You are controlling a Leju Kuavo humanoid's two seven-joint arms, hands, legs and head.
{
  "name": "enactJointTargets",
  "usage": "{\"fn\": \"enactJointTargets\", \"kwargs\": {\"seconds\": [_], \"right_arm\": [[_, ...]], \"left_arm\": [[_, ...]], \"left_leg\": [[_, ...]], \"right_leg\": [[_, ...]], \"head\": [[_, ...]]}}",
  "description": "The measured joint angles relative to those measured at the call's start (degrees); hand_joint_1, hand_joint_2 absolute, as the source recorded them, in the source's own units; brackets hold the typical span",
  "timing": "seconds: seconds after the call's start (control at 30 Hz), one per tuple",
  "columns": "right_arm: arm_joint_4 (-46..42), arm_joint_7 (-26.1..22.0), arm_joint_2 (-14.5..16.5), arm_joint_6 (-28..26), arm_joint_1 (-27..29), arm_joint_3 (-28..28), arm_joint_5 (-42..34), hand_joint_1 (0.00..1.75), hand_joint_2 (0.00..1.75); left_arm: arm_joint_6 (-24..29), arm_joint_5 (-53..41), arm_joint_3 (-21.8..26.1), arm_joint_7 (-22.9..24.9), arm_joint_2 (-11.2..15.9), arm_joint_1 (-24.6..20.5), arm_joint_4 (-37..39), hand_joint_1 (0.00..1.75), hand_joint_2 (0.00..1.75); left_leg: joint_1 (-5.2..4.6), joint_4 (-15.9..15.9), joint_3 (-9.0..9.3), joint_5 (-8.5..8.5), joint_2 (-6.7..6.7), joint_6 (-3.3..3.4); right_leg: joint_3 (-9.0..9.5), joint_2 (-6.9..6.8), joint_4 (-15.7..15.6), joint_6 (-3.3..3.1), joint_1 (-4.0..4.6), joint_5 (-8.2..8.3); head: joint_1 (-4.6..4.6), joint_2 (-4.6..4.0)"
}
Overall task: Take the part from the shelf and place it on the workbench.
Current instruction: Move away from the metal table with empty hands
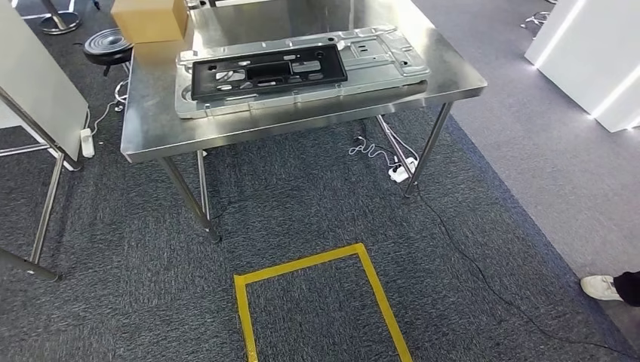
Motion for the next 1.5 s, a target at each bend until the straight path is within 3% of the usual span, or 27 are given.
{"fn": "enactJointTargets", "kwargs": {"seconds": [0.07, 0.13, 0.17, 0.23, 0.27, 0.33, 0.4, 0.47, 0.5, 0.53, 0.6, 0.63, 0.7, 0.77, 0.8, 0.9, 0.93, 1.0, 1.03, 1.13, 1.2, 1.23, 1.27, 1.33, 1.4, 1.43, 1.5], "right_arm": [[0.01, 0.14, -0.18, -0.13, -0.01, -0.08, 0.08, 0.0, 0.0], [0.01, 0.22, -0.31, -0.33, -0.11, -0.18, 0.16, 0.0, 0.0], [0.03, 0.28, -0.34, -0.44, -0.14, -0.24, 0.2, 0.0, 0.0], [0.1, 0.48, -0.34, -0.64, -0.08, -0.38, 0.28, 0.0, 0.0], [0.15, 0.57, -0.34, -0.7, -0.05, -0.43, 0.31, 0.0, 0.0], [0.21, 0.68, -0.37, -0.79, -0.09, -0.49, 0.34, 0.0, 0.0], [0.22, 0.75, -0.4, -0.84, -0.17, -0.5, 0.46, 0.0, 0.0], [0.25, 0.84, -0.4, -0.86, -0.12, -0.5, 0.64, 0.0, 0.0], [0.26, 0.88, -0.4, -0.89, -0.06, -0.51, 0.75, 0.0, 0.0], [0.28, 0.96, -0.4, -0.91, -0.01, -0.51, 0.88, 0.0, 0.0], [0.3, 1.13, -0.4, -0.96, -0.01, -0.52, 1.1, 0.0, 0.0], [0.31, 1.21, -0.39, -0.97, -0.08, -0.52, 1.19, 0.0, 0.0], [0.34, 1.3, -0.39, -0.99, -0.09, -0.52, 1.27, 0.0, 0.0], [0.39, 1.39, -0.42, -1.02, 0.15, -0.53, 1.3, 0.0, 0.0], [0.42, 1.45, -0.44, -1.02, 0.23, -0.54, 1.31, 0.0, 0.0], [0.46, 1.55, -0.49, -1.02, 0.14, -0.56, 1.33, 0.0, 0.0], [0.48, 1.57, -0.49, -1.02, 0.12, -0.56, 1.34, 0.0, 0.0], [0.51, 1.58, -0.5, -1.02, 0.18, -0.57, 1.34, 0.0, 0.0], [0.52, 1.6, -0.54, -1.02, 0.22, -0.6, 1.34, 0.0, 0.0], [0.54, 1.62, -0.68, -1.03, 0.16, -0.7, 1.37, 0.0, 0.0], [0.55, 1.68, -0.73, -1.03, 0.13, -0.74, 1.49, 0.0, 0.0], [0.56, 1.76, -0.74, -1.02, 0.17, -0.75, 1.6, 0.0, 0.0], [0.6, 1.87, -0.74, -0.99, 0.23, -0.75, 1.74, 0.0, 0.0], [0.69, 2.22, -0.75, -0.91, 0.22, -0.76, 2.1, 0.0, 0.0], [0.75, 2.62, -0.77, -0.82, 0.13, -0.76, 2.38, 0.0, 0.0], [0.75, 2.75, -0.78, -0.78, 0.12, -0.76, 2.44, 0.0, 0.0], [0.75, 2.85, -0.79, -0.7, 0.13, -0.76, 2.5, 0.0, 0.0]], "left_arm": [[0.14, 0.16, -0.04, 0.01, -0.12, -0.03, -0.01, 0.0, 0.0], [0.36, 0.26, -0.08, 0.03, -0.19, -0.07, -0.02, 0.0, 0.0], [0.49, 0.28, -0.11, 0.06, -0.18, -0.1, -0.02, 0.0, 0.0], [0.68, 0.34, -0.22, 0.15, -0.18, -0.2, -0.03, 0.0, 0.0], [0.75, 0.36, -0.27, 0.2, -0.19, -0.24, -0.03, 0.0, 0.0], [0.84, 0.38, -0.34, 0.29, -0.19, -0.23, -0.04, 0.0, 0.0], [0.93, 0.4, -0.37, 0.5, -0.19, -0.02, -0.04, 0.0, 0.0], [1.07, 0.44, -0.38, 0.75, -0.19, 0.26, -0.04, 0.0, 0.0], [1.15, 0.46, -0.39, 0.83, -0.19, 0.35, -0.04, 0.0, 0.0], [1.24, 0.49, -0.39, 0.92, -0.19, 0.38, -0.04, 0.0, 0.0], [1.41, 0.72, -0.4, 1.13, -0.18, 0.44, -0.04, 0.0, 0.0], [1.48, 0.89, -0.4, 1.24, -0.17, 0.47, -0.04, 0.0, 0.0], [1.6, 1.2, -0.4, 1.36, -0.14, 0.42, -0.04, 0.0, 0.0], [1.67, 1.27, -0.4, 1.4, -0.13, 0.29, -0.05, 0.0, 0.0], [1.71, 1.27, -0.4, 1.39, -0.13, 0.29, -0.06, 0.0, 0.0], [1.75, 1.27, -0.4, 1.36, -0.14, 0.45, -0.12, 0.0, 0.0], [1.75, 1.27, -0.4, 1.37, -0.13, 0.52, -0.13, 0.0, 0.0], [1.75, 1.28, -0.4, 1.39, -0.11, 0.55, -0.13, 0.0, 0.0], [1.75, 1.28, -0.4, 1.38, -0.12, 0.51, -0.14, 0.0, 0.0], [1.78, 1.28, -0.4, 1.36, -0.16, 0.39, -0.17, 0.0, 0.0], [1.85, 1.28, -0.4, 1.27, -0.18, 0.3, -0.18, 0.0, 0.0], [1.92, 1.29, -0.4, 1.21, -0.19, 0.23, -0.19, 0.0, 0.0], [2.0, 1.32, -0.41, 1.13, -0.2, 0.14, -0.21, 0.0, 0.0], [2.26, 1.41, -0.42, 0.91, -0.2, 0.06, -0.25, 0.0, 0.0], [2.45, 1.6, -0.41, 0.84, -0.19, 0.17, -0.26, 0.0, 0.0], [2.45, 1.74, -0.4, 1.0, -0.19, 0.29, -0.25, 0.0, 0.0], [2.32, 2.01, -0.41, 1.8, -0.19, 0.55, -0.24, 0.0, 0.0]], "left_leg": [[0.01, 0.32, 0.13, -0.36, 1.18, -0.4], [-0.23, 0.81, 0.23, -0.85, 2.1, -1.08], [-0.38, 0.93, 0.3, -1.0, 2.49, -1.4], [-0.48, 0.92, 0.53, -1.19, 3.15, -1.92], [-0.38, 1.2, 0.54, -1.57, 2.8, -2.21], [-0.12, 4.43, -0.68, -4.12, 0.65, -2.77], [0.06, 11.69, -3.85, -8.07, -1.47, -3.05], [0.11, 17.09, -6.35, -9.58, -1.94, -3.11], [0.12, 16.77, -6.24, -8.57, -2.01, -3.04], [0.14, 14.23, -5.09, -6.58, -2.27, -2.9], [0.21, 6.64, -1.75, -2.51, -4.36, -2.47], [0.23, 3.71, -0.56, -1.54, -5.55, -2.28], [0.13, 1.52, 0.11, -1.44, -6.73, -1.93], [0.18, 1.0, 0.26, -1.12, -5.53, -1.28], [0.25, 0.7, 0.39, -0.83, -4.8, -0.86], [0.12, 0.23, 0.35, -0.42, -2.39, -0.01], [-0.02, 0.27, 0.28, -0.46, -1.53, 0.11], [-0.24, 0.35, 0.21, -0.57, 0.11, 0.16], [-0.29, 0.39, 0.25, -0.66, 0.81, 0.12], [-0.57, 0.54, 0.63, -1.09, 2.55, -0.37], [-0.77, 0.59, 0.83, -1.28, 3.46, -0.91], [-0.82, 0.57, 0.94, -1.31, 3.85, -1.16], [-0.77, 0.58, 1.0, -1.46, 3.93, -1.44], [-0.6, 2.51, 0.37, -3.2, 1.91, -1.99], [-0.28, 8.65, -2.22, -6.87, -1.0, -2.42], [-0.17, 12.51, -3.99, -8.61, -1.66, -2.56], [-0.01, 16.78, -6.06, -9.38, -2.0, -2.73]], "right_leg": [[3.98, -1.57, -7.09, -0.03, -0.06, 3.26], [6.84, -3.22, -12.57, -0.55, 0.19, 4.92], [7.19, -3.58, -13.44, -0.86, 0.35, 4.93], [7.05, -2.52, -13.44, -1.4, 0.37, 5.14], [7.05, -2.08, -13.58, -1.68, 0.25, 5.27], [7.02, -1.09, -13.9, -2.32, -0.03, 5.62], [6.76, 0.05, -13.92, -2.66, -0.07, 5.81], [6.6, 1.42, -13.86, -2.73, -0.04, 5.9], [6.61, 2.15, -13.82, -2.71, -0.04, 5.92], [6.67, 2.9, -13.77, -2.66, -0.06, 5.95], [6.66, 4.32, -13.58, -2.4, -0.01, 6.03], [6.46, 4.99, -13.46, -2.13, 0.0, 6.14], [5.91, 6.16, -13.43, -1.32, -0.03, 6.49], [5.55, 6.69, -13.52, -0.51, -0.16, 6.74], [5.14, 5.79, -12.83, -0.24, -0.07, 6.22], [1.3, 1.38, -4.65, 0.15, 0.2, 1.32], [-0.26, 0.72, -1.17, 0.24, 0.18, -0.2], [-1.07, 0.1, 1.3, 0.29, 0.15, -0.39], [0.21, -0.19, -0.66, 0.21, 0.17, 0.96], [6.5, -2.48, -11.58, -0.68, 0.65, 5.11], [7.46, -3.01, -13.9, -1.31, 1.1, 5.36], [7.33, -2.53, -14.09, -1.5, 1.13, 5.54], [7.33, -1.99, -14.23, -1.79, 0.98, 5.67], [7.43, -1.06, -14.71, -2.47, 0.52, 6.07], [7.32, -0.01, -14.9, -2.96, 0.32, 6.37], [7.17, 0.62, -14.84, -3.05, 0.34, 6.44], [6.98, 2.1, -14.61, -3.08, 0.35, 6.48]], "head": [[0.0, 0.0], [-0.03, 0.0], [-0.03, 0.0], [-0.03, 0.0], [-0.03, 0.0], [-0.03, 0.0], [-0.05, 0.0], [-0.04, 0.0], [-0.04, 0.0], [-0.04, 0.0], [-0.04, 0.0], [-0.04, 0.0], [-0.04, 0.0], [-0.02, 0.0], [0.03, 0.0], [0.17, 0.0], [0.16, 0.0], [0.16, 0.0], [0.17, 0.0], [0.16, 0.0], [0.15, 0.0], [0.15, 0.0], [0.15, 0.0], [0.1, 0.0], [0.05, 0.0], [0.04, 0.0], [0.04, 0.0]]}}
